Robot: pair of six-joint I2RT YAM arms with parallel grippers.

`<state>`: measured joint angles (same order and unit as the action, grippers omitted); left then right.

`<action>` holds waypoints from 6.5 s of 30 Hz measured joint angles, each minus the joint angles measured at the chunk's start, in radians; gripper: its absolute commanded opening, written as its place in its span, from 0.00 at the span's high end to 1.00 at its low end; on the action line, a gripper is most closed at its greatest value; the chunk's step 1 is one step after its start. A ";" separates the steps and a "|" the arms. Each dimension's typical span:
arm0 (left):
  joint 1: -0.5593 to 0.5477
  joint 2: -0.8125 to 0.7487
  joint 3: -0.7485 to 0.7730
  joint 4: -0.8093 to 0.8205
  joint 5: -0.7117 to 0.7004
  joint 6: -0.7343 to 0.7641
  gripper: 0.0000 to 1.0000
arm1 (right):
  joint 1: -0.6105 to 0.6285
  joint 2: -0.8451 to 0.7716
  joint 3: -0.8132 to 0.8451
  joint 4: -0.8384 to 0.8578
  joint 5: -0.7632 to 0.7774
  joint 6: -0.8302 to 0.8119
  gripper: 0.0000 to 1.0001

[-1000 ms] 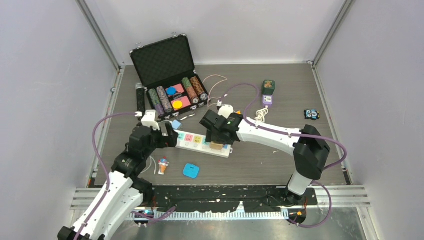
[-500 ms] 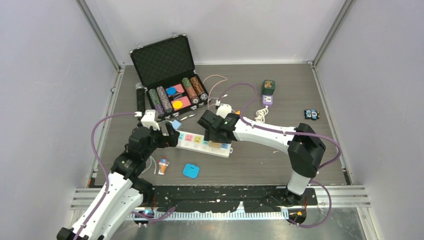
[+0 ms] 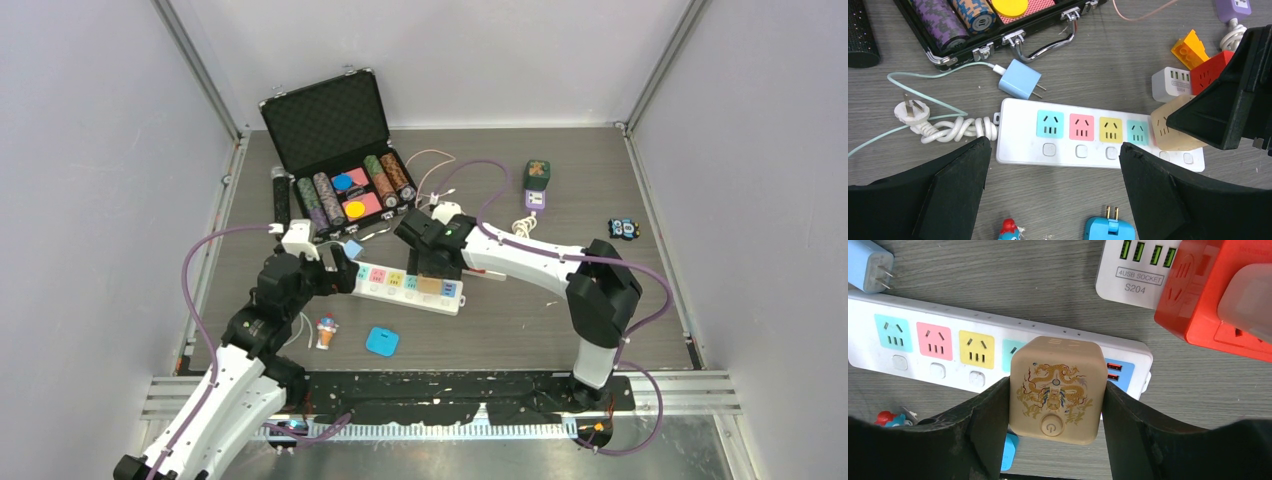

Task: Insert the plug

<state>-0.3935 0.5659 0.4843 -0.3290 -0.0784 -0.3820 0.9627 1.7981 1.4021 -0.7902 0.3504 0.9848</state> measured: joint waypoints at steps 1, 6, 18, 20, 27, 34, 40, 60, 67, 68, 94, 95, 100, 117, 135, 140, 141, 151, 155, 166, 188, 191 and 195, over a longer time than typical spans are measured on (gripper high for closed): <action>0.000 0.000 0.000 0.000 0.000 0.000 0.00 | -0.001 0.002 0.001 0.000 -0.003 -0.003 0.95; -0.001 -0.006 0.000 0.000 -0.001 0.000 0.00 | 0.000 0.002 -0.003 0.005 -0.004 -0.011 0.95; -0.017 -0.008 0.000 0.000 -0.008 0.000 0.00 | 0.081 -0.026 -0.098 0.073 0.125 0.053 0.95; -0.018 -0.008 0.000 0.000 -0.009 0.000 0.00 | 0.093 -0.021 -0.115 0.097 0.164 0.080 0.95; -0.019 -0.008 0.000 0.000 -0.017 0.000 0.00 | 0.104 -0.015 -0.126 0.105 0.209 0.139 0.95; -0.019 -0.015 0.001 -0.005 -0.032 0.000 0.00 | 0.105 0.003 -0.098 0.070 0.216 0.169 0.53; -0.019 -0.017 0.008 -0.019 -0.060 0.000 0.00 | 0.097 0.035 -0.044 -0.021 0.204 0.158 0.04; -0.019 0.181 0.180 -0.435 -0.119 -0.251 0.19 | -0.093 -0.068 0.204 0.170 -0.266 -0.446 0.58; -0.018 0.322 0.152 -0.387 -0.077 -0.290 0.21 | -0.092 -0.068 0.206 0.193 -0.353 -0.581 0.57; -0.017 0.342 0.151 -0.362 -0.072 -0.290 0.22 | -0.093 -0.068 0.208 0.193 -0.362 -0.598 0.57; 0.095 1.052 0.577 -0.174 -0.083 -0.298 0.36 | -0.187 -0.049 0.300 0.171 -0.346 -0.698 0.57; 0.095 1.057 0.578 -0.180 -0.084 -0.301 0.37 | -0.188 -0.046 0.301 0.168 -0.342 -0.698 0.58; 0.096 1.086 0.580 -0.192 -0.086 -0.319 0.39 | -0.191 -0.031 0.313 0.164 -0.324 -0.699 0.58; 0.114 1.193 0.617 -0.184 -0.093 -0.346 0.56 | -0.192 -0.024 0.323 0.144 -0.315 -0.699 0.58; 0.086 0.906 0.480 -0.123 -0.163 -0.265 1.00 | -0.203 -0.024 0.323 0.138 -0.352 -0.689 0.53; 0.037 0.734 0.409 -0.010 -0.169 -0.132 1.00 | -0.221 -0.024 0.323 0.140 -0.425 -0.680 0.35; 0.027 0.697 0.387 0.024 -0.162 -0.101 1.00 | -0.226 -0.024 0.323 0.140 -0.447 -0.682 0.27; 0.006 0.357 0.038 0.447 0.071 0.192 1.00 | -0.240 -0.060 0.325 0.222 -0.665 -0.703 0.16; 0.003 0.274 -0.074 0.600 0.184 0.302 1.00 | -0.225 -0.060 0.330 0.244 -0.762 -0.736 0.22; 0.001 0.145 -0.170 0.805 0.391 0.541 1.00 | -0.114 0.017 0.441 0.199 -0.758 -0.831 0.32; 0.001 0.078 -0.211 0.810 0.465 0.653 1.00 | -0.029 0.173 0.569 0.033 -0.596 -0.889 0.57; 0.001 0.074 -0.211 0.809 0.465 0.656 0.92 | -0.027 0.173 0.569 0.034 -0.608 -0.885 0.72; 0.000 0.067 -0.212 0.800 0.454 0.649 0.18 | -0.026 0.173 0.568 0.038 -0.612 -0.896 0.94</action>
<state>-0.3931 0.6327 0.2726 0.4706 0.3752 0.2665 0.9371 1.9709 1.9705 -0.7525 -0.2619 0.0883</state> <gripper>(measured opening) 0.431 0.388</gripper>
